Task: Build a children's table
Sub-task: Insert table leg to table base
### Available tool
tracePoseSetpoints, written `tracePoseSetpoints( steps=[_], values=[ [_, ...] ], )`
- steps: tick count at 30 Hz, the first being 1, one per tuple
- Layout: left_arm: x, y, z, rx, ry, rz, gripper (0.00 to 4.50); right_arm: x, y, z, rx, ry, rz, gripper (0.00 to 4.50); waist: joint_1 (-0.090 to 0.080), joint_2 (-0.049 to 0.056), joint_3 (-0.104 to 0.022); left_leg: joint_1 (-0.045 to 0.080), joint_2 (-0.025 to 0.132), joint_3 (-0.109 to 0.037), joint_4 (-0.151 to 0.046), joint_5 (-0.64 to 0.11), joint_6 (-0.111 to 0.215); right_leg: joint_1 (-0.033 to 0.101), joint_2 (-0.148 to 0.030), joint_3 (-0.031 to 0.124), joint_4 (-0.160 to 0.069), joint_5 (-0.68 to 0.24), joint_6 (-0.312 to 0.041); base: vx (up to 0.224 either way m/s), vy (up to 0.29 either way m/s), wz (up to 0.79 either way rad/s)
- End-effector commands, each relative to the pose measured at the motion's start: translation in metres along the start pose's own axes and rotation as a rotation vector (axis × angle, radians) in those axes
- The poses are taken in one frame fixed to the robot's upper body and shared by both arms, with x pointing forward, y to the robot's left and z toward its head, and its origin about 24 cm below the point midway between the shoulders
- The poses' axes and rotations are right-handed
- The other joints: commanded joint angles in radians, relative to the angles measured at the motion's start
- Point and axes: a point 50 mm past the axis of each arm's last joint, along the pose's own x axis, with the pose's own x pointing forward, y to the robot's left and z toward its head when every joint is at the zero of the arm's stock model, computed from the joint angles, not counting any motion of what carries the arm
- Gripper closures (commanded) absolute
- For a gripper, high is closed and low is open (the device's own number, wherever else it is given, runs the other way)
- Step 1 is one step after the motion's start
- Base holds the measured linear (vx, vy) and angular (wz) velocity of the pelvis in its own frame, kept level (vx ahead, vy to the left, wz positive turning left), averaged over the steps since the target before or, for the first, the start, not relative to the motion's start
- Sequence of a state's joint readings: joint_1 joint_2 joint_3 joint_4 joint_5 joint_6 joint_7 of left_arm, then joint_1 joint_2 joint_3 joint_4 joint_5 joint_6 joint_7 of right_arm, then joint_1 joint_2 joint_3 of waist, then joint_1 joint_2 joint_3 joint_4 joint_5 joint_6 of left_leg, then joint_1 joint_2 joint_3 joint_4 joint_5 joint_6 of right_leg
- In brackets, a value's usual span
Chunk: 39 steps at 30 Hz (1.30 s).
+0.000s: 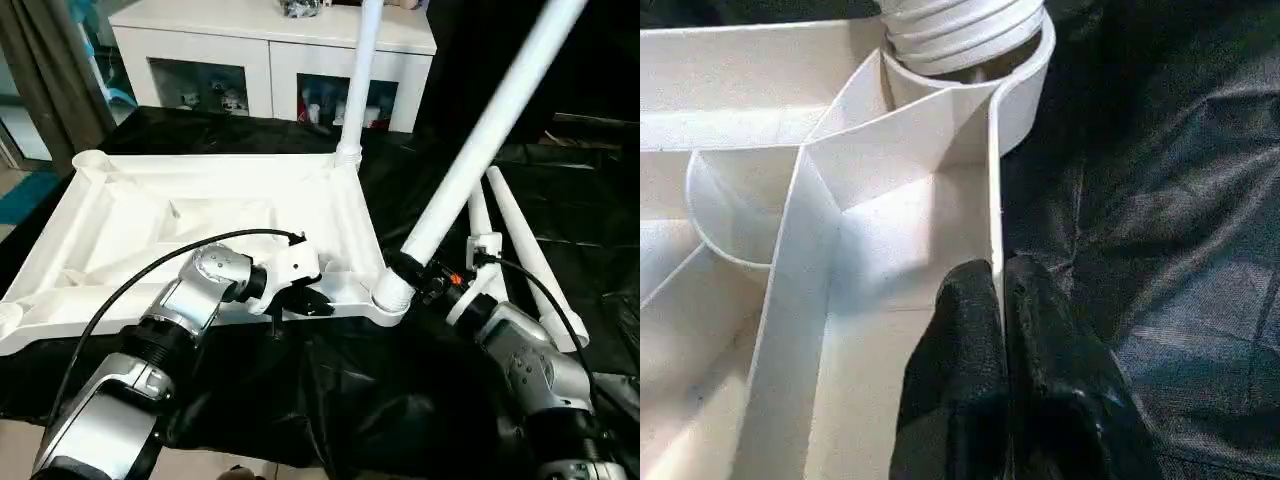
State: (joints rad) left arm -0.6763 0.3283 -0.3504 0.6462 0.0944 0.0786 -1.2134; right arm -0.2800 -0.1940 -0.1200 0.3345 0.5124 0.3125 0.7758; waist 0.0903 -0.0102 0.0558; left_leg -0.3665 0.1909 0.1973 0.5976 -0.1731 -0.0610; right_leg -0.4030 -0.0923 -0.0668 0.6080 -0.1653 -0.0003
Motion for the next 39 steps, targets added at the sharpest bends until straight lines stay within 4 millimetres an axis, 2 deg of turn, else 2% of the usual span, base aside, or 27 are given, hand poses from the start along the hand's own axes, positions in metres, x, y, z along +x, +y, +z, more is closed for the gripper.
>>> tracePoseSetpoints(
  steps=[1, 5, 11, 13, 15, 16, 18, 19, 20, 21, 24, 25, 28, 30, 32, 33, 34, 35, 36, 37, 39],
  values=[
    [-0.006, 0.003, -0.002, 0.003, 0.018, 0.030, 4.50, -0.017, -0.007, -0.032, 0.033, 0.119, -0.060, 2.59, 0.004, 0.011, -0.064, 0.016, 0.041, -0.028, -0.088, -0.358, -0.012, 0.038, -0.064, 0.043, -0.086, -0.327, -0.209, 0.000, 0.000, 0.00],
    [-0.005, 0.004, -0.001, 0.004, 0.017, 0.041, 4.50, -0.021, -0.005, -0.036, -0.008, 0.133, -0.048, 2.59, 0.003, 0.011, -0.063, 0.015, 0.041, -0.028, -0.089, -0.360, -0.008, 0.037, -0.063, 0.043, -0.087, -0.330, -0.207, 0.000, 0.000, 0.00],
    [-0.005, 0.004, -0.001, 0.003, 0.017, 0.048, 4.50, -0.027, -0.005, -0.039, -0.023, 0.118, -0.059, 2.60, 0.003, 0.011, -0.060, 0.017, 0.042, -0.030, -0.093, -0.392, -0.010, 0.034, -0.065, 0.043, -0.094, -0.383, -0.191, 0.000, 0.000, 0.00],
    [-0.005, 0.004, -0.002, 0.003, 0.019, 0.049, 4.50, -0.030, -0.004, -0.041, -0.050, 0.136, -0.052, 2.60, 0.001, 0.008, -0.058, 0.016, 0.042, -0.031, -0.093, -0.411, -0.010, 0.032, -0.065, 0.042, -0.098, -0.411, -0.185, 0.000, 0.000, 0.00],
    [-0.006, 0.004, -0.003, 0.004, 0.023, 0.051, 4.50, -0.030, -0.003, -0.042, -0.097, 0.173, -0.031, 2.61, 0.001, 0.010, -0.056, 0.018, 0.042, -0.032, -0.094, -0.421, -0.011, 0.031, -0.066, 0.042, -0.101, -0.445, -0.175, 0.000, 0.000, 0.00],
    [-0.006, 0.004, -0.004, 0.004, 0.027, 0.054, 4.50, -0.029, -0.001, -0.043, -0.135, 0.202, -0.011, 2.61, 0.002, 0.005, -0.055, 0.017, 0.042, -0.033, -0.094, -0.424, -0.011, 0.031, -0.068, 0.041, -0.103, -0.472, -0.164, 0.000, 0.000, 0.00],
    [-0.007, 0.003, -0.005, 0.005, 0.030, 0.057, 4.50, -0.028, 0.002, -0.043, -0.179, 0.241, 0.024, 2.61, 0.001, 0.004, -0.054, 0.019, 0.041, -0.033, -0.094, -0.425, -0.010, 0.028, -0.068, 0.042, -0.107, -0.506, -0.147, 0.000, 0.000, 0.00],
    [-0.007, 0.003, -0.005, 0.004, 0.029, 0.056, 4.50, -0.028, 0.002, -0.042, -0.193, 0.253, 0.030, 2.61, 0.001, -0.001, -0.054, 0.018, 0.042, -0.033, -0.094, -0.424, -0.007, 0.027, -0.069, 0.043, -0.109, -0.513, -0.145, 0.000, 0.000, 0.00],
    [-0.008, 0.002, -0.005, 0.003, 0.029, 0.055, 4.50, -0.027, 0.001, -0.041, -0.205, 0.261, 0.035, 2.61, 0.001, 0.002, -0.055, 0.018, 0.042, -0.035, -0.095, -0.423, -0.005, 0.027, -0.070, 0.042, -0.108, -0.518, -0.142, 0.000, 0.000, 0.00],
    [-0.008, 0.002, -0.006, 0.002, 0.029, 0.054, 4.50, -0.026, 0.001, -0.041, -0.215, 0.267, 0.039, 2.61, 0.000, -0.004, -0.056, 0.016, 0.043, -0.035, -0.095, -0.418, -0.005, 0.028, -0.070, 0.042, -0.107, -0.514, -0.142, 0.000, 0.000, 0.00],
    [-0.008, 0.001, -0.007, 0.003, 0.030, 0.054, 4.50, -0.020, 0.000, -0.036, -0.243, 0.275, 0.054, 2.61, -0.001, 0.000, -0.055, 0.015, 0.043, -0.033, -0.096, -0.403, -0.001, 0.027, -0.067, 0.043, -0.105, -0.488, -0.148, 0.000, 0.000, 0.00],
    [-0.008, 0.001, -0.007, 0.005, 0.027, 0.054, 4.50, -0.016, 0.000, -0.031, -0.255, 0.278, 0.068, 2.61, -0.002, -0.009, -0.056, 0.014, 0.042, -0.033, -0.095, -0.395, 0.002, 0.029, -0.068, 0.042, -0.102, -0.486, -0.150, 0.000, 0.000, 0.00],
    [-0.007, 0.000, -0.006, 0.011, 0.019, 0.048, 4.50, -0.011, 0.000, -0.026, -0.275, 0.285, 0.090, 2.61, -0.007, -0.007, -0.053, 0.017, 0.043, -0.034, -0.096, -0.420, -0.001, 0.023, -0.068, 0.042, -0.109, -0.530, -0.138, 0.000, 0.000, 0.00],
    [-0.006, -0.001, -0.005, 0.017, 0.017, 0.040, 4.50, -0.007, 0.000, -0.023, -0.294, 0.319, 0.134, 2.61, -0.009, -0.012, -0.054, 0.015, 0.043, -0.037, -0.096, -0.424, -0.002, 0.027, -0.070, 0.039, -0.109, -0.552, -0.129, 0.000, 0.000, 0.00],
    [-0.005, -0.001, -0.005, 0.021, 0.017, 0.037, 4.50, -0.006, 0.001, -0.024, -0.298, 0.346, 0.161, 2.61, -0.011, -0.010, -0.056, 0.017, 0.044, -0.036, -0.097, -0.421, -0.003, 0.026, -0.069, 0.039, -0.111, -0.544, -0.127, 0.000, 0.000, 0.00],
    [-0.005, -0.002, -0.005, 0.022, 0.018, 0.035, 4.50, -0.007, 0.001, -0.026, -0.299, 0.373, 0.185, 2.61, -0.014, -0.018, -0.057, 0.017, 0.045, -0.034, -0.097, -0.415, -0.001, 0.025, -0.066, 0.040, -0.111, -0.522, -0.132, 0.000, 0.000, 0.00],
    [-0.004, -0.002, -0.004, 0.028, 0.017, 0.030, 4.50, -0.008, 0.002, -0.028, -0.307, 0.417, 0.223, 2.61, -0.011, -0.013, -0.059, 0.016, 0.045, -0.033, -0.098, -0.401, 0.001, 0.026, -0.067, 0.042, -0.108, -0.489, -0.142, 0.000, 0.000, 0.00],
    [-0.004, -0.002, -0.004, 0.029, 0.017, 0.030, 4.50, -0.008, 0.002, -0.029, -0.309, 0.424, 0.229, 2.61, -0.012, -0.012, -0.059, 0.016, 0.045, -0.032, -0.098, -0.397, 0.002, 0.026, -0.067, 0.042, -0.107, -0.471, -0.147, 0.000, 0.000, 0.00],
    [-0.003, -0.002, -0.004, 0.032, 0.018, 0.026, 4.50, -0.008, 0.002, -0.031, -0.311, 0.456, 0.255, 2.61, -0.012, -0.019, -0.061, 0.015, 0.046, -0.031, -0.097, -0.386, 0.004, 0.029, -0.065, 0.042, -0.102, -0.435, -0.158, 0.000, 0.000, 0.00],
    [-0.002, -0.002, -0.004, 0.039, 0.021, 0.024, 4.50, -0.009, 0.001, -0.033, -0.317, 0.488, 0.274, 2.61, -0.014, -0.022, -0.062, 0.018, 0.047, -0.028, -0.097, -0.387, 0.006, 0.026, -0.062, 0.043, -0.101, -0.408, -0.168, 0.000, 0.000, 0.00],
    [-0.002, -0.002, -0.004, 0.045, 0.024, 0.023, 4.50, -0.009, -0.001, -0.034, -0.320, 0.508, 0.283, 2.61, -0.014, -0.023, -0.063, 0.018, 0.047, -0.028, -0.097, -0.395, 0.005, 0.027, -0.063, 0.043, -0.099, -0.397, -0.174, 0.000, 0.000, 0.00]
  ],
)
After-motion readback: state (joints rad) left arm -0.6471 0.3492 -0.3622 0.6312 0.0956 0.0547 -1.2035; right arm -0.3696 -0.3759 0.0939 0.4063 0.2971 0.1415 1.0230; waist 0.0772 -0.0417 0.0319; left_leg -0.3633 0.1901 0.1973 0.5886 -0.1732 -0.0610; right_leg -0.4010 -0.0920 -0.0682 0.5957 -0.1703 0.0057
